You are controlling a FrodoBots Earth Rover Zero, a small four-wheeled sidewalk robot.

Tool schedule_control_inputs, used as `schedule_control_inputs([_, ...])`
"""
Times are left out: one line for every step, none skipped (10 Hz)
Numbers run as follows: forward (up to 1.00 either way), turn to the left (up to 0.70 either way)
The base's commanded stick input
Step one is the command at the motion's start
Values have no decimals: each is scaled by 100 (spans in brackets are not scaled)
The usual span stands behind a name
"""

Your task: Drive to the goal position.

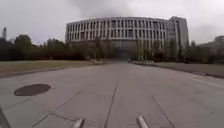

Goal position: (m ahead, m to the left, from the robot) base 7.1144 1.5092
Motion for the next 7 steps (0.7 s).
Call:
schedule_control_inputs([70,0])
schedule_control_inputs([70,0])
schedule_control_inputs([70,0])
schedule_control_inputs([70,0])
schedule_control_inputs([70,0])
schedule_control_inputs([70,0])
schedule_control_inputs([70,0])
